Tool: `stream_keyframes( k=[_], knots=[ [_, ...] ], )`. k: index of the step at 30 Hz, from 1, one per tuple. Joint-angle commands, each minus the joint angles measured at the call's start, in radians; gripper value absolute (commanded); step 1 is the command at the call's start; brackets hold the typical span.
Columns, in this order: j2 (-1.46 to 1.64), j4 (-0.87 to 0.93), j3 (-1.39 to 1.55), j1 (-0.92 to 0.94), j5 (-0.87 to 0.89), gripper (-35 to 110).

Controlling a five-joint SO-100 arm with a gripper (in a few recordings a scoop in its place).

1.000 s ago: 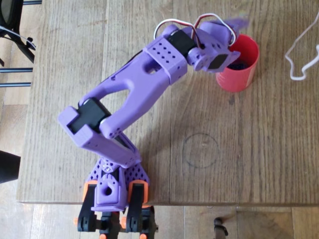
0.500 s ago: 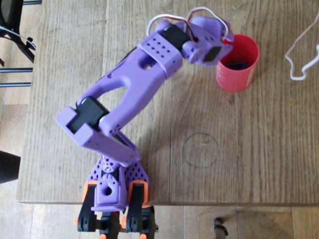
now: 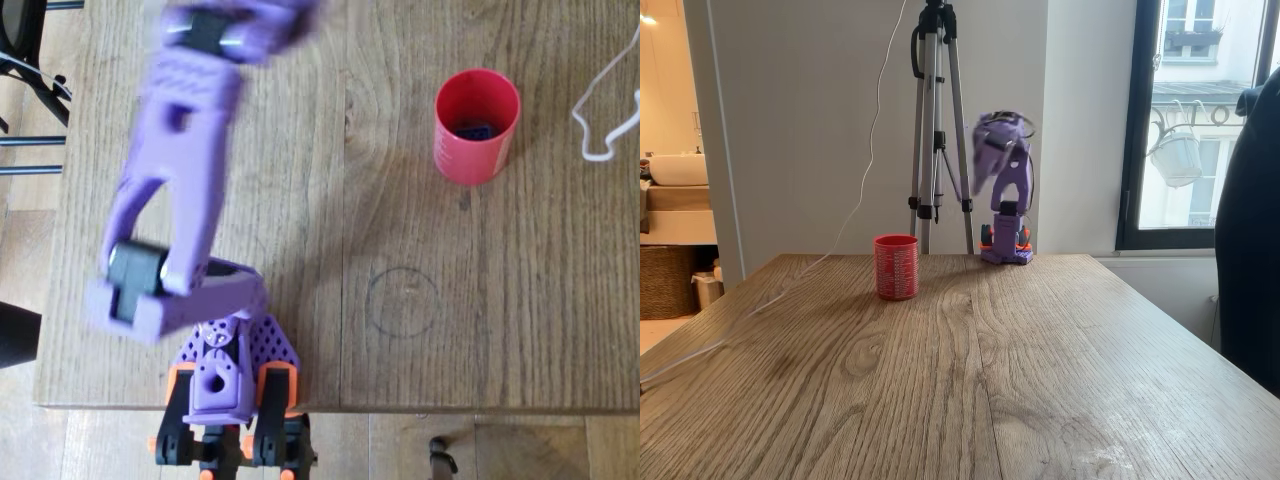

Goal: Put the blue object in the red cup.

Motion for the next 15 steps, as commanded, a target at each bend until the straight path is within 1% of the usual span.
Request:
stream_keyframes(
  k=[1,5,7,10,12,15],
  knots=[
    [0.367,0.135,0.041,-0.138,0.08,0],
    [0.601,0.189,0.124,-0.155,0.097,0],
    [0.729,0.195,0.206,-0.202,0.097,0],
    [0.914,0.164,0.414,-0.256,0.084,0],
    [1.017,0.127,0.588,-0.258,0.067,0],
    [1.143,0.12,0.815,-0.258,0.058,0]
  ],
)
